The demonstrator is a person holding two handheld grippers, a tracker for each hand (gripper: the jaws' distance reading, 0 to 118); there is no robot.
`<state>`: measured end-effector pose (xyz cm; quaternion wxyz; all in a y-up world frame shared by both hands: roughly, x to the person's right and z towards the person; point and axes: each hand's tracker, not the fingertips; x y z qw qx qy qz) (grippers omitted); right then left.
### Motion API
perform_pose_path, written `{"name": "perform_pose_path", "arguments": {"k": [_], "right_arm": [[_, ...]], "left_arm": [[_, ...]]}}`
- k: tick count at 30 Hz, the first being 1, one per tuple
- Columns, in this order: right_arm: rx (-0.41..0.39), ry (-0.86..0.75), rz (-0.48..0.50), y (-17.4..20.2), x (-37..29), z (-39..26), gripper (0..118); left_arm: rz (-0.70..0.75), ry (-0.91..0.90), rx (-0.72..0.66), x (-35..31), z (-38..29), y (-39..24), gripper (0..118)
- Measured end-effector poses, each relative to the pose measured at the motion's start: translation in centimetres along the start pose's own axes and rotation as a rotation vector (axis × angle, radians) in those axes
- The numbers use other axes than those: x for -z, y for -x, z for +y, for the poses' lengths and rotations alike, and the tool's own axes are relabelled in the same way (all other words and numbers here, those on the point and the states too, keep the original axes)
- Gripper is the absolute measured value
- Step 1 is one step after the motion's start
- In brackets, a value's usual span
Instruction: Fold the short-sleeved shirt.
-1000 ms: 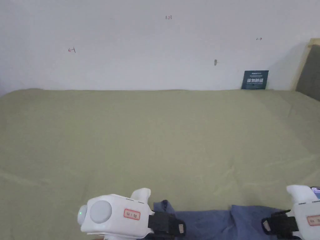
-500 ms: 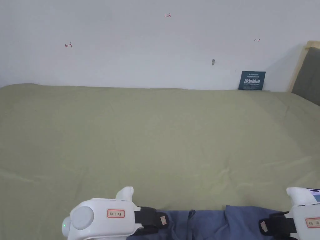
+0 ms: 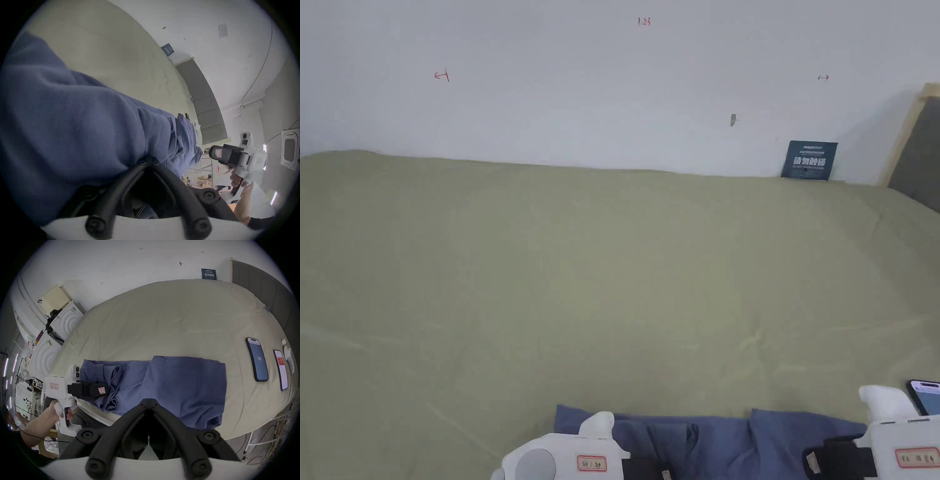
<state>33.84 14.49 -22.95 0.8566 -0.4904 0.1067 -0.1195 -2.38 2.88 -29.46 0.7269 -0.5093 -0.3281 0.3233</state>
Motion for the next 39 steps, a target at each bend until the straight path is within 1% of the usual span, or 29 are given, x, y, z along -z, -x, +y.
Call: {"name": "perform_pose_path", "arguments": {"k": [1, 2, 3, 4, 5, 8, 10, 12, 14, 15, 16, 18, 19, 20, 21, 22, 25, 26, 27, 28, 30, 31, 32, 33, 35, 36, 39], "right_arm": [[0.001, 0.001, 0.015, 0.1, 0.0, 0.0, 0], [-0.001, 0.003, 0.027, 0.2, -0.2, 0.1, 0], [-0.012, 0.003, 0.033, 1.2, -0.3, 0.0, 0], [-0.027, 0.000, 0.033, 1.5, -0.5, 0.1, 0], [-0.038, -0.001, 0.028, 1.7, -0.7, 0.3, 0], [-0.046, -0.009, 0.023, 1.2, -0.9, 0.8, 0], [-0.033, -0.013, 0.023, 1.1, -1.0, 1.0, 0], [-0.031, -0.017, 0.025, 1.0, -1.2, 0.8, 0], [-0.022, -0.010, 0.019, 0.9, -1.2, 0.7, 0], [-0.021, -0.006, 0.015, -0.3, -1.2, 0.8, 0], [-0.022, -0.003, 0.010, -0.5, -1.2, 0.7, 0], [-0.016, 0.000, 0.007, -0.7, -1.1, 0.6, 0], [-0.009, 0.000, 0.007, -0.3, -1.0, 0.5, 0], [-0.002, -0.001, 0.008, -0.3, -0.9, 0.5, 0], [0.006, -0.001, 0.009, -0.4, -0.8, 0.5, 0], [0.012, -0.001, 0.006, -0.3, -0.7, 0.5, 0], [0.012, 0.001, 0.007, -0.1, -0.7, 0.6, 0], [0.011, 0.003, 0.010, -0.1, -0.7, 0.6, 0], [0.009, 0.002, 0.010, -0.1, -0.8, 0.4, 0], [0.003, 0.002, 0.007, -0.1, -0.9, 0.3, 0], [-0.008, 0.006, 0.001, 0.1, -1.0, 0.4, 0], [-0.013, 0.005, 0.002, 0.2, -1.1, 0.5, 0], [-0.015, 0.007, 0.004, 0.2, -1.1, 0.6, 0], [-0.017, 0.008, 0.005, 0.3, -1.1, 0.7, 0], [-0.024, 0.008, 0.002, 0.6, -0.9, 0.8, 0], [-0.029, 0.008, 0.001, 0.7, -0.7, 0.9, 0], [-0.035, 0.009, 0.016, 1.2, -0.2, 1.0, 0]], "left_arm": [[0.000, 0.002, -0.001, -0.8, 0.4, -0.3, 10], [-0.006, -0.006, 0.014, -2.0, 0.6, -0.5, 36], [-0.054, -0.035, 0.067, -3.7, 1.0, -0.7, 74], [-0.105, -0.037, 0.091, -5.7, 1.6, -0.3, 114], [-0.141, -0.033, 0.094, -7.3, 2.2, 0.1, 118], [-0.172, 0.029, 0.059, -10.8, 3.6, 2.3, 118], [-0.118, 0.004, 0.037, -12.6, 4.1, 4.2, 118], [-0.054, -0.048, -0.029, -13.5, 3.9, 5.8, 118], [-0.075, -0.050, -0.125, -13.7, 3.8, 7.6, 118], [-0.088, -0.031, -0.163, -13.4, 3.6, 8.3, 118], [-0.105, -0.019, -0.175, -12.5, 3.7, 9.4, 118], [-0.161, -0.065, -0.136, -11.7, 3.3, 9.0, 117], [-0.156, -0.084, -0.127, -11.0, 3.2, 8.4, 114], [-0.152, -0.084, -0.128, -9.9, 3.1, 8.3, 99], [-0.162, -0.085, -0.128, -8.9, 3.1, 7.9, 45], [-0.189, -0.082, -0.120, -8.0, 3.2, 7.7, 11], [-0.183, -0.071, -0.186, -7.0, 3.5, 6.9, 11], [-0.075, -0.062, -0.190, -7.0, 3.8, 6.8, 11], [0.008, -0.060, -0.150, -6.9, 3.6, 6.5, 11], [0.061, -0.034, -0.166, -7.5, 3.1, 5.4, 11], [0.014, -0.024, -0.157, -9.3, 3.5, 5.9, 11], [0.015, -0.016, -0.139, -10.7, 3.8, 5.7, 11], [0.027, -0.036, -0.117, -12.8, 2.3, 2.8, 11], [0.072, -0.062, -0.097, -14.7, 2.4, 1.9, 11], [0.130, -0.091, -0.108, -19.1, 2.8, 0.8, 11], [0.173, -0.112, -0.126, -20.2, 5.7, 7.1, 11], [0.300, -0.187, -0.102, -25.8, 6.6, 7.6, 11]]}}
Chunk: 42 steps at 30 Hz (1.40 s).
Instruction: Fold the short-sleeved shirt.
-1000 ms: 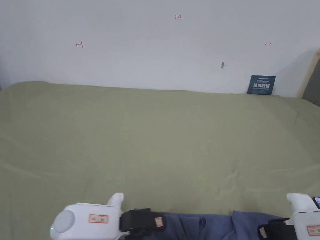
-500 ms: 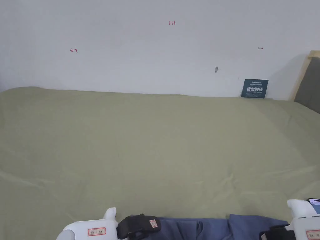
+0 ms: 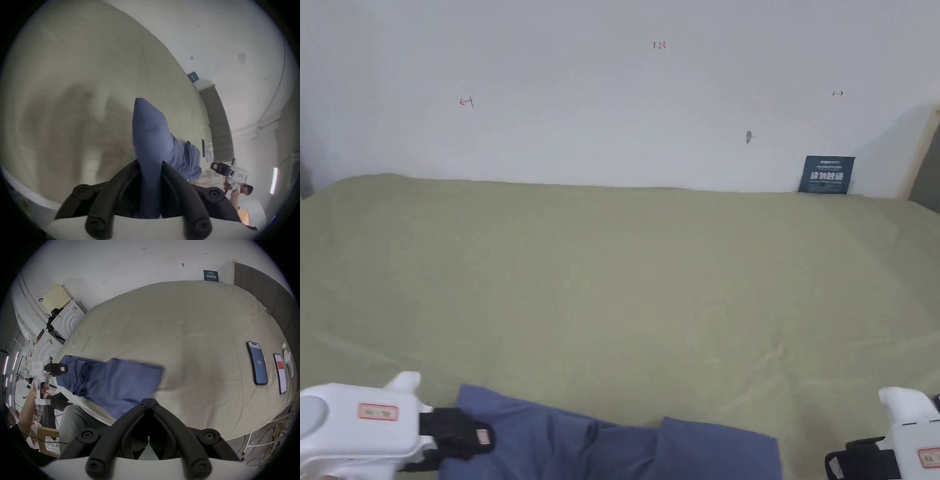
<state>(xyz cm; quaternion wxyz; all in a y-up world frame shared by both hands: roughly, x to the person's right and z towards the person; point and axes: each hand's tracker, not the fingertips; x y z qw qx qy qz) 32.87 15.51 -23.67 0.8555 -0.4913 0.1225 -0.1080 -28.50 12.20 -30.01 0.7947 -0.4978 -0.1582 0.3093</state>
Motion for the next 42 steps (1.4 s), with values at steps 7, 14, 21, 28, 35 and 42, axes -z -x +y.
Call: {"name": "perform_pose_path", "arguments": {"k": [7, 14, 21, 28, 35, 42], "right_arm": [[-0.028, 0.017, 0.021, 1.9, 0.9, 0.1, 0], [-0.026, 0.009, 0.017, 0.5, -0.1, -0.1, 0], [0.029, -0.011, 0.013, -1.2, -1.0, -1.1, 0], [0.024, 0.005, 0.008, -1.8, -0.5, -1.0, 0], [0.028, 0.004, 0.024, -1.6, 0.4, -0.9, 0], [0.042, 0.028, 0.027, -1.2, 1.5, -1.6, 0]], "left_arm": [[0.008, -0.024, -0.014, -2.6, -0.9, -3.1, 11], [-0.158, 0.114, 0.181, 4.7, -2.6, -13.8, 16], [-0.349, 0.210, 0.233, 11.5, -4.9, -17.8, 97], [-0.392, 0.212, 0.185, 10.4, -6.0, -17.1, 16], [-0.421, 0.172, 0.130, 13.2, -7.6, -16.1, 7], [-0.209, 0.362, 0.159, 22.6, -13.7, -15.0, 1]]}}
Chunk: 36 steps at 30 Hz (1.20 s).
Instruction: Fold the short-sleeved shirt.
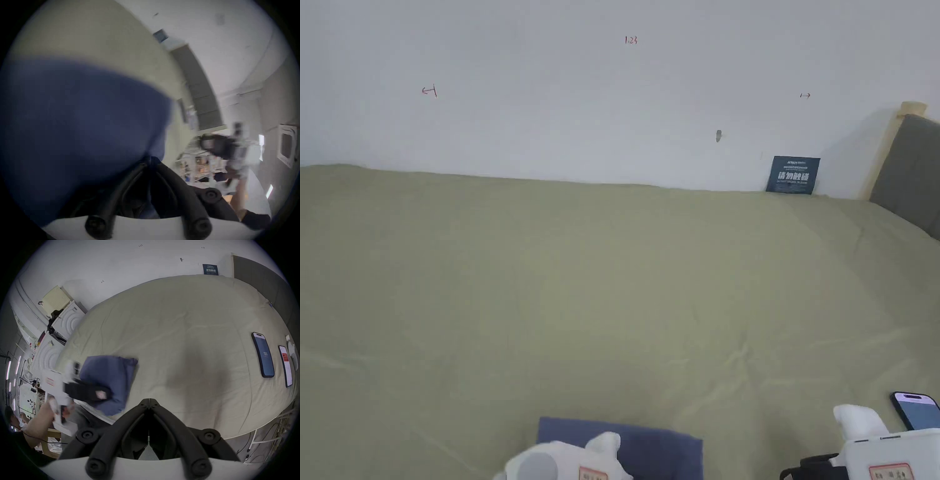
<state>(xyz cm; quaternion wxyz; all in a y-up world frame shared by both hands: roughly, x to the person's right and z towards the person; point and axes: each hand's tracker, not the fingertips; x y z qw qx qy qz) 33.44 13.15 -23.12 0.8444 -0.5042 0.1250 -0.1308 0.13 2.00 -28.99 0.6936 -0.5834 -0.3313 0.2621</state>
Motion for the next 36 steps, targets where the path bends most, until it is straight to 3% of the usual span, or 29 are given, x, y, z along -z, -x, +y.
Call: {"name": "perform_pose_path", "arguments": {"k": [1, 6, 9, 11, 16, 18, 20, 21, 22, 24, 25, 26, 27, 31, 34, 36], "right_arm": [[-0.003, 0.004, 0.003, 0.1, 0.2, 0.0, 0], [-0.021, 0.017, 0.020, 1.7, 1.1, 0.3, 0], [-0.032, 0.012, 0.056, 3.3, 1.7, 1.0, 0], [-0.040, 0.005, 0.140, 4.2, 2.6, 2.1, 0], [-0.111, -0.004, 0.310, 8.3, 6.5, 3.9, 0], [-0.079, 0.022, 0.436, 9.1, 8.9, 4.1, 0], [0.030, 0.121, 0.582, 9.1, 12.2, 4.1, 0], [0.065, 0.182, 0.626, 8.9, 13.7, 3.9, 0], [0.069, 0.247, 0.585, 8.2, 15.5, 3.4, 0], [0.056, 0.292, 0.407, 6.6, 17.7, 2.0, 0], [0.188, 0.235, 0.614, 4.6, 17.8, 1.4, 0], [0.300, 0.190, 0.668, 3.2, 17.8, 1.0, 0], [0.297, 0.184, 0.629, 2.6, 17.7, 0.6, 0], [0.221, 0.200, 0.627, 1.8, 16.6, 0.8, 0], [0.200, 0.211, 0.628, 2.3, 16.5, 1.1, 0], [0.196, 0.211, 0.628, 2.4, 16.5, 1.1, 0]], "left_arm": [[-0.189, -0.109, -0.022, -0.8, -0.5, 0.7, 1], [-0.091, -0.073, 0.019, -2.9, -0.1, -1.5, 1], [-0.112, -0.082, 0.052, -6.0, 1.1, -1.7, 1], [-0.147, -0.135, 0.094, -9.6, 1.0, -2.1, 1], [-0.046, -0.270, 0.082, -17.8, 1.7, 1.9, 1], [-0.015, -0.301, 0.011, -19.5, 1.7, 4.4, 1], [-0.011, -0.329, -0.055, -20.2, 1.6, 7.0, 2], [-0.021, -0.336, -0.070, -20.4, 1.5, 7.8, 10], [-0.038, -0.336, -0.086, -20.4, 1.3, 8.7, 36], [-0.093, -0.327, -0.130, -19.9, 0.8, 8.9, 92], [-0.144, -0.320, -0.148, -19.7, 0.6, 9.4, 112], [-0.186, -0.306, -0.163, -19.4, 0.5, 9.8, 114], [-0.216, -0.291, -0.166, -19.1, 0.6, 10.5, 114], [-0.224, -0.262, -0.121, -16.3, 1.6, 10.7, 114], [-0.205, -0.171, -0.191, -12.3, 2.5, 10.1, 112], [-0.283, -0.243, -0.184, -11.8, 2.2, 9.1, 110]]}}
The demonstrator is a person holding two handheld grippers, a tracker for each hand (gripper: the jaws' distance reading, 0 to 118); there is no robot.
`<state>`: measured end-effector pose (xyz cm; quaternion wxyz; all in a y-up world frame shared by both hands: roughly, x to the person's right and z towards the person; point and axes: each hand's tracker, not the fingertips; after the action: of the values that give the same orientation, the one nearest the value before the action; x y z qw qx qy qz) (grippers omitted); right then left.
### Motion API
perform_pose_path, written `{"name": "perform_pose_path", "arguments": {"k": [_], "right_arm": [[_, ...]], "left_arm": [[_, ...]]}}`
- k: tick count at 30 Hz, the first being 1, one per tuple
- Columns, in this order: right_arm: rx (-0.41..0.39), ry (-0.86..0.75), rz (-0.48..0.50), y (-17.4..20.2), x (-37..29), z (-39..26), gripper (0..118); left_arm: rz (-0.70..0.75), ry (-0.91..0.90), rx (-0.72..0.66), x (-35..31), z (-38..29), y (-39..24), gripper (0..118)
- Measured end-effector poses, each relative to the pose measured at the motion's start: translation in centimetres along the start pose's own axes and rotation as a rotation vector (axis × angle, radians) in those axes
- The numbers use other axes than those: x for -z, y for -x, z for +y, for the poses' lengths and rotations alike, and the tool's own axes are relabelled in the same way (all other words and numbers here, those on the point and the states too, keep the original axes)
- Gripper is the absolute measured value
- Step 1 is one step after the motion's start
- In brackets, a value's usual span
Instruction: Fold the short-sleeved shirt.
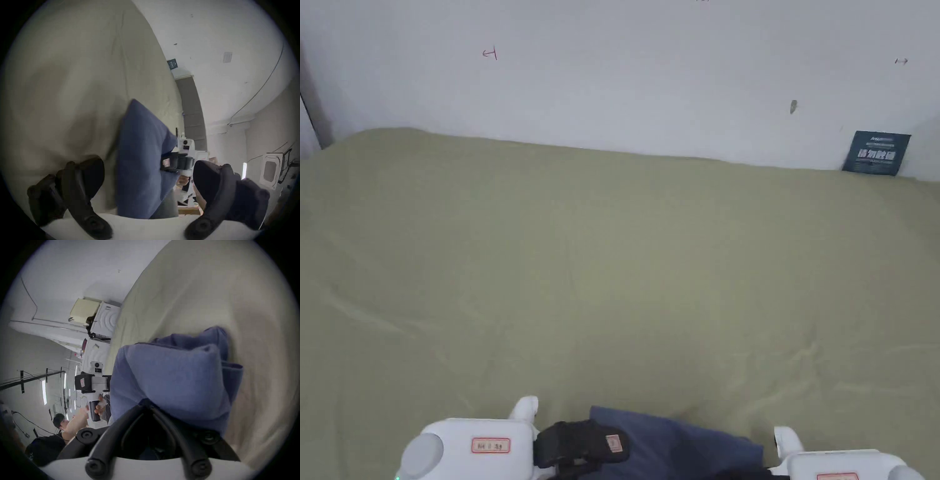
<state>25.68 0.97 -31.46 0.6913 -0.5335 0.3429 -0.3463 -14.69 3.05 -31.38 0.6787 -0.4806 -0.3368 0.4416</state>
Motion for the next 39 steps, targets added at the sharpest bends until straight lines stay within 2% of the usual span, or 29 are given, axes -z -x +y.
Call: {"name": "perform_pose_path", "arguments": {"k": [1, 3, 4, 5, 6, 9, 10, 11, 12, 13, 15, 18, 21, 23, 25, 26, 27, 28, 29, 30, 31, 34, 36, 38, 39], "right_arm": [[-0.003, -0.002, 0.001, 0.1, 0.0, 0.0, 0], [-0.011, -0.007, 0.002, 0.2, 0.0, -0.3, 0], [-0.014, -0.013, 0.000, 0.3, 0.0, -0.4, 0], [-0.013, -0.021, 0.002, 0.3, -0.1, -0.5, 0], [-0.012, -0.029, 0.000, 0.3, -0.2, -0.6, 0], [-0.045, -0.061, -0.016, 1.0, -0.4, -0.8, 0], [-0.097, -0.076, -0.012, 1.2, -0.6, -0.8, 0], [-0.157, -0.084, -0.026, 1.7, -0.6, -1.0, 0], [-0.204, -0.093, -0.044, 2.3, -0.6, -1.2, 0], [-0.229, -0.101, -0.046, 2.8, -0.7, -1.4, 0], [-0.221, -0.093, -0.038, 3.6, -0.9, -1.5, 0], [-0.265, -0.104, -0.078, 5.0, -1.5, -1.4, 0], [-0.298, -0.108, -0.056, 6.7, -1.9, -1.6, 0], [-0.321, -0.106, -0.057, 7.4, -2.1, -1.9, 0], [-0.344, -0.085, -0.062, 7.9, -1.7, -2.1, 0], [-0.354, -0.067, -0.059, 7.9, -1.5, -2.1, 0], [-0.358, -0.057, -0.069, 8.0, -1.1, -2.2, 0], [-0.361, -0.048, -0.081, 8.0, -0.7, -2.2, 0], [-0.359, -0.038, -0.087, 8.1, -0.4, -2.2, 0], [-0.355, -0.030, -0.085, 8.0, -0.1, -2.2, 0], [-0.355, -0.025, -0.084, 8.1, 0.1, -2.3, 0], [-0.370, -0.020, -0.092, 8.4, 0.4, -2.4, 0], [-0.365, -0.027, -0.128, 8.5, 0.4, -2.3, 0], [-0.372, -0.042, -0.139, 8.6, -0.2, -2.4, 0], [-0.371, -0.054, -0.138, 8.6, -0.5, -2.4, 0]], "left_arm": [[0.005, 0.012, 0.006, 0.9, 0.0, -0.2, 94], [0.012, 0.032, 0.002, 2.1, -0.4, -0.8, 73], [0.007, 0.033, 0.013, 2.6, -0.6, -1.2, 57], [0.027, 0.037, 0.035, 2.6, -0.5, -1.7, 24], [0.038, 0.045, 0.040, 2.6, -0.5, -1.9, 24], [0.222, 0.051, 0.039, 1.9, -0.2, -1.1, 24], [0.224, 0.078, 0.007, 1.5, 0.1, -0.5, 24], [0.138, 0.081, -0.024, 1.6, 0.3, -0.7, 24], [0.150, 0.072, -0.001, 1.1, 0.4, -1.0, 24], [0.157, 0.086, 0.053, 0.5, 0.7, -1.7, 24], [0.168, 0.107, 0.102, -1.7, 2.2, -2.3, 24], [0.223, 0.130, 0.128, -8.6, 5.7, -2.2, 24], [0.367, 0.131, 0.192, -17.3, 10.3, -2.3, 24], [0.472, 0.120, 0.178, -22.6, 13.5, -1.4, 24], [0.639, 0.106, 0.148, -27.7, 15.8, -0.4, 25], [0.711, 0.086, 0.145, -29.9, 16.6, 0.1, 34], [0.739, 0.055, 0.128, -32.1, 18.7, 2.3, 58], [0.757, 0.032, 0.092, -34.2, 19.4, 3.2, 98], [0.796, -0.005, 0.078, -35.8, 19.8, 3.9, 118], [0.811, -0.015, 0.081, -37.1, 20.1, 4.5, 118], [0.874, -0.027, 0.085, -35.9, 18.3, 2.1, 115], [1.092, -0.021, 0.100, -37.3, 17.7, 3.3, 109], [1.150, 0.008, 0.060, -38.9, 16.6, 3.0, 88], [1.120, -0.034, 0.025, -39.9, 15.4, 1.4, 28], [1.118, -0.101, 0.042, -44.7, 18.4, 3.6, 0]]}}
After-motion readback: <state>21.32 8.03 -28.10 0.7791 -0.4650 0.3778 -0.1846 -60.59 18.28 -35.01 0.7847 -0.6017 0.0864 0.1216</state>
